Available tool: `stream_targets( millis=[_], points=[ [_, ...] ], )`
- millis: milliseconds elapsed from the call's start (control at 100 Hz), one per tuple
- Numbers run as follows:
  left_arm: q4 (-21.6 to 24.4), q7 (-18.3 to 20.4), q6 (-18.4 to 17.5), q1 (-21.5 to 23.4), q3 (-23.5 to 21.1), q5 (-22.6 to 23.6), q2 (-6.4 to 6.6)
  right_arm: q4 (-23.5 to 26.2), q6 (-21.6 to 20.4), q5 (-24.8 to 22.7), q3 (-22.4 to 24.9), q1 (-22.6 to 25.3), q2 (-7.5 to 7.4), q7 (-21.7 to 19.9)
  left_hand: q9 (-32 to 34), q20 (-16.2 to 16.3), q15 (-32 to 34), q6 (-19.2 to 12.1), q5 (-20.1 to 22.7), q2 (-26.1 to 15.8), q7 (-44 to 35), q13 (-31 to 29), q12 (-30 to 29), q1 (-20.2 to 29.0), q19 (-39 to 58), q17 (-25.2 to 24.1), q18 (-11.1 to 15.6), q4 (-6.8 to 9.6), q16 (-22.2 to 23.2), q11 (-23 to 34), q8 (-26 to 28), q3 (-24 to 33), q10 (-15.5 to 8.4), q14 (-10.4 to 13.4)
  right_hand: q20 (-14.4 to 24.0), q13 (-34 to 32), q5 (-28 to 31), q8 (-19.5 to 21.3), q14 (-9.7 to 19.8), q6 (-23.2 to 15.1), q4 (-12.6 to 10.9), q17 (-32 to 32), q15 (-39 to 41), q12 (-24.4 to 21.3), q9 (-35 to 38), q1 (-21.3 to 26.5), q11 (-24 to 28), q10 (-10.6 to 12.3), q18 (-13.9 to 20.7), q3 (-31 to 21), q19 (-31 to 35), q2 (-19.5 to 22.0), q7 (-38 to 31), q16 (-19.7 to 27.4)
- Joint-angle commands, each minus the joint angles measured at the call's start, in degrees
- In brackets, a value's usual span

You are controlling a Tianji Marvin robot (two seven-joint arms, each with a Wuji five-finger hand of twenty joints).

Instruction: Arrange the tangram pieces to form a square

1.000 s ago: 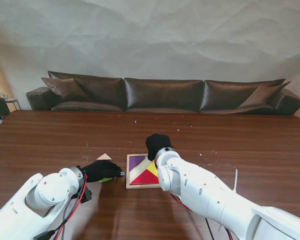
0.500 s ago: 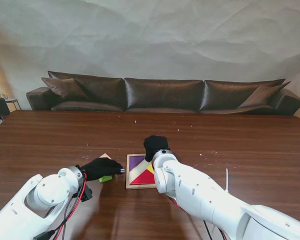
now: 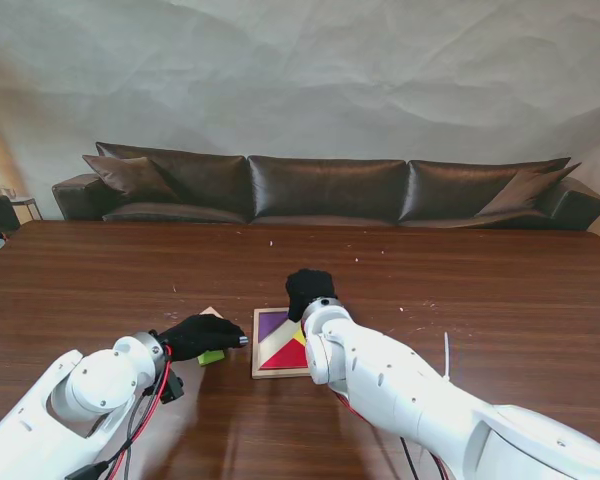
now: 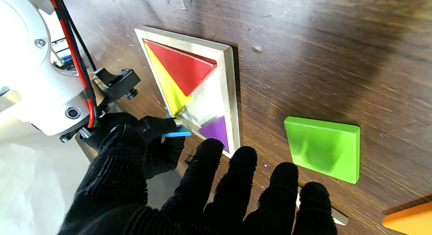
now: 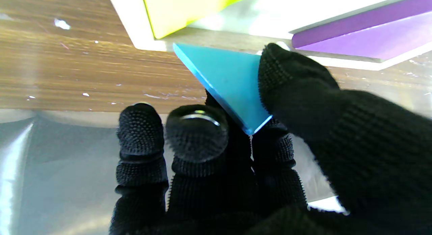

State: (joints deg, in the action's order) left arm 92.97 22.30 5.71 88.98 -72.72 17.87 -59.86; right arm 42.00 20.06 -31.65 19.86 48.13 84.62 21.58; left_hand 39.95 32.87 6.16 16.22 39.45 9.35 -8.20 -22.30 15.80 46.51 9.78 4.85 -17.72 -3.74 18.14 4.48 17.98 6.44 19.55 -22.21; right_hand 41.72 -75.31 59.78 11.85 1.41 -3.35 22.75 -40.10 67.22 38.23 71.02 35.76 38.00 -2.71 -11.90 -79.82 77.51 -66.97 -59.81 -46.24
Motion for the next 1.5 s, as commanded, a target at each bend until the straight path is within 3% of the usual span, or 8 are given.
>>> stream_targets(
  millis=[0, 520, 840, 1080, 1310, 1490],
  points=[
    [0.42, 0.96, 0.18, 0.25, -0.22, 0.04, -0.25, -0.67, -0.50, 0.19, -0.33, 0.04, 0.69, -0.52, 0.46, 0.55, 0.53, -0.48, 0.44, -1.72, -0.26, 0.28, 0.49, 1.13, 0.97, 0.06, -0.50, 1.67, 0.60, 0.42, 0.15, 0.55, 0.27, -0.09, -1.11, -0.33, 0.00, 1.08, 4.25, -0.01, -1.06, -19.44, -0.66, 0.06, 0.87, 0.19, 0.45, -2.63, -0.41, -1.15, 0.12, 3.19, -1.84, 0.66],
    [0.64, 1.68, 0.94, 0.24, -0.18, -0.27, -0.13, -1.94, -0.83, 0.47, -0.90, 0.32, 1.19, -0.40, 1.02, 0.53, 0.76, -0.29, 0.56, -1.69, -0.30, -0.33, 0.53, 1.05, 1.01, 0.20, -0.64, 1.63, 0.66, 0.52, 0.17, 0.77, 0.74, -0.34, -1.10, -0.42, -4.75, 1.31, 4.80, 1.64, 0.25, -18.25, -2.51, -0.61, -3.91, -0.77, 1.85, -3.15, 0.15, -0.62, -0.66, -0.68, 0.25, 1.63],
    [0.61, 2.12, 1.45, 0.02, 0.08, -0.61, -0.07, 0.09, -0.08, -0.32, -0.87, 0.80, 0.07, -1.56, 1.61, 0.54, 1.04, -0.04, 1.06, -1.65, -0.47, -0.98, 0.57, 1.04, 1.09, 0.42, -0.95, 1.59, 0.76, 0.62, 0.23, 0.91, 1.02, -0.68, -0.97, -0.38, -5.09, 3.00, 4.71, 2.18, 0.32, -18.10, -2.28, -1.85, -5.51, -2.05, 3.50, -3.05, 0.39, -0.94, -0.79, -2.08, 3.12, 1.98],
    [0.39, 2.35, 1.51, -0.24, 0.37, -0.80, -0.04, 3.49, 0.89, -1.64, -0.19, 1.57, -1.91, -2.76, 1.89, 0.53, 1.24, 0.14, 1.22, -1.56, -0.53, -1.41, 0.60, 1.04, 1.12, 0.56, -1.12, 1.58, 0.82, 0.66, 0.25, 1.04, 1.37, -0.88, -0.79, -0.34, -5.38, 5.29, 3.44, 2.56, -0.97, -16.92, -2.74, -2.43, -6.42, -4.31, 4.08, -2.95, -0.55, -1.17, -1.20, -1.93, 6.29, 1.77],
    [0.24, 2.45, 1.47, -0.43, 0.58, -0.80, -0.02, 5.16, 1.30, -2.90, 0.22, 1.96, -3.00, -2.77, 2.10, 0.47, 1.34, 0.20, 1.56, -1.50, -0.66, -1.59, 0.62, 0.96, 1.11, 0.67, -1.25, 1.56, 0.85, 0.68, 0.30, 1.18, 1.47, -0.98, -0.08, -0.32, -4.97, 5.77, 2.90, 0.18, 0.85, -16.61, -1.36, -2.81, -5.00, -3.43, 4.12, -2.22, -2.51, -0.38, -0.82, -3.58, 1.03, 1.10],
    [0.22, 2.53, 1.48, -0.47, 0.63, -0.75, 0.00, 4.75, 0.93, -3.20, 0.19, 2.08, -2.98, -2.06, 2.24, 0.44, 1.40, 0.17, 1.59, -1.54, -0.65, -1.71, 0.64, 0.81, 1.13, 0.76, -1.25, 1.53, 0.86, 0.72, 0.30, 1.24, 1.33, -0.96, 0.28, -0.41, -3.49, 5.30, 3.16, -2.17, 1.37, -17.17, 0.34, -2.37, -2.46, -2.86, 4.91, -1.38, -2.77, -0.13, 0.06, -4.04, -3.99, 0.49]
  ],
)
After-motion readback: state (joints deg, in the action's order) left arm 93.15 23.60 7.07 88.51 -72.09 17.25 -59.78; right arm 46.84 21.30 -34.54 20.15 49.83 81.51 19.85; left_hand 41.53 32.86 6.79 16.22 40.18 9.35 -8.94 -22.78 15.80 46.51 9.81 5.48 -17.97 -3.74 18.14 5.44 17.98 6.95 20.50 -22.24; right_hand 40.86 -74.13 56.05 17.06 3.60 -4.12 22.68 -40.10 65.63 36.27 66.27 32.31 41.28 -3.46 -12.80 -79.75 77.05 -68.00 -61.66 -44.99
